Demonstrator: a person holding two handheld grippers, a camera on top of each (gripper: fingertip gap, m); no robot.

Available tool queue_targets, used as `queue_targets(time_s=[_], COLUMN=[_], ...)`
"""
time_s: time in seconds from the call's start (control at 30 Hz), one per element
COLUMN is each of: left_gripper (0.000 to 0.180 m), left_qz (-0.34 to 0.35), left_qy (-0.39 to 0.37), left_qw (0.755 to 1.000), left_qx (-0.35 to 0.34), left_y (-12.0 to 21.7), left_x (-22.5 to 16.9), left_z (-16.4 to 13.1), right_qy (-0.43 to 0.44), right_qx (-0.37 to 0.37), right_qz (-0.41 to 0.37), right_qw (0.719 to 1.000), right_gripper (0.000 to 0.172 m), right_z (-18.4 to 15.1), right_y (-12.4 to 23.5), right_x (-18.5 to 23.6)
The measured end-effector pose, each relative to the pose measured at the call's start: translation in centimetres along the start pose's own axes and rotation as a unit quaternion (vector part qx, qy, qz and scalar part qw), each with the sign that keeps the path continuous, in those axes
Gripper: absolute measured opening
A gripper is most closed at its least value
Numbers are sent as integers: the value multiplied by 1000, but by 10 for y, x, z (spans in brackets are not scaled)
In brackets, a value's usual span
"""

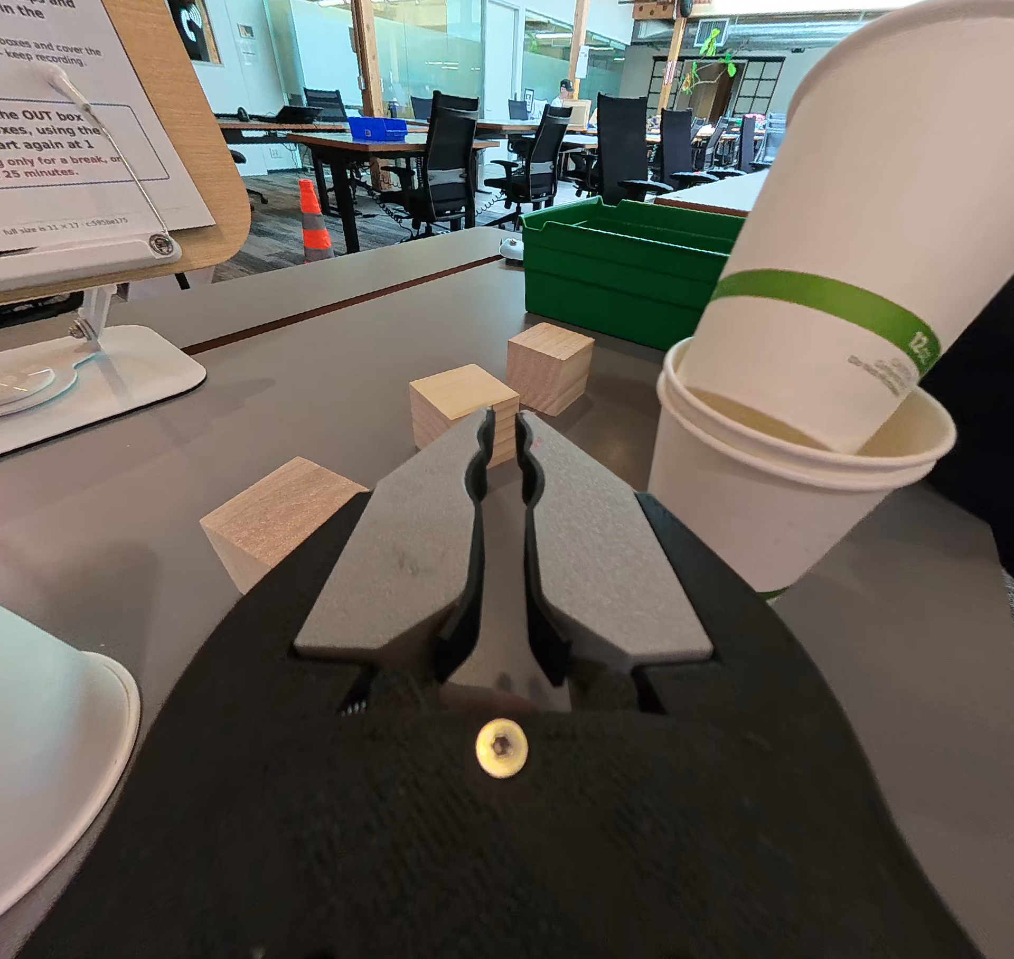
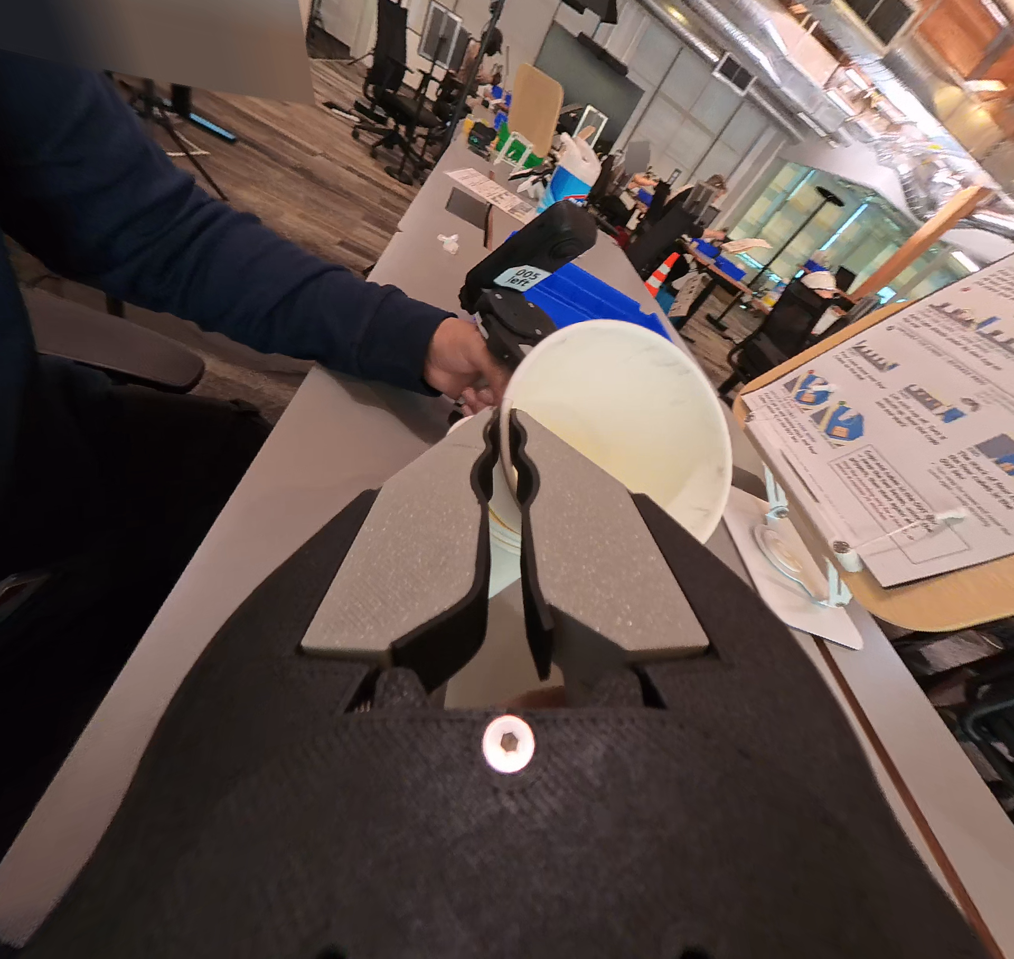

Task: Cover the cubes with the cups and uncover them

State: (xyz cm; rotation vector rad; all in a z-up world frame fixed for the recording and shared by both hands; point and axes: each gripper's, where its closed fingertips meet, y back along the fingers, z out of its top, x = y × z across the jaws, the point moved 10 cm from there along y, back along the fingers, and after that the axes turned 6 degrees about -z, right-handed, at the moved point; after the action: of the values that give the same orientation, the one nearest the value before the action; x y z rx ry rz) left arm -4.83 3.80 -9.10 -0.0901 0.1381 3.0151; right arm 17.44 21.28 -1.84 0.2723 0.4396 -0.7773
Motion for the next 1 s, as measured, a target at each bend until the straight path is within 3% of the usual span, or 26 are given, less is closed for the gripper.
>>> queue_targets(time_s=[0.3, 0.43, 1.0], left_gripper=[6, 6, 7], left_qz=[-1, -1, 21], left_qy=[0, 1, -5], left_qw=[1000, 1000, 1000], left_qx=[5, 6, 1], left_y=[-1, -1, 0], left_x=[0, 0, 1], left_z=[-1, -1, 1], right_qy=[-15, -29, -38], right_qx=[2, 1, -18], right_qz=[3, 3, -92], right_qw=[1000, 1000, 995], right_gripper=[0, 14, 5], right_z=[-2, -1, -1], right_y=[-3, -4, -4], right_x=[2, 2, -13])
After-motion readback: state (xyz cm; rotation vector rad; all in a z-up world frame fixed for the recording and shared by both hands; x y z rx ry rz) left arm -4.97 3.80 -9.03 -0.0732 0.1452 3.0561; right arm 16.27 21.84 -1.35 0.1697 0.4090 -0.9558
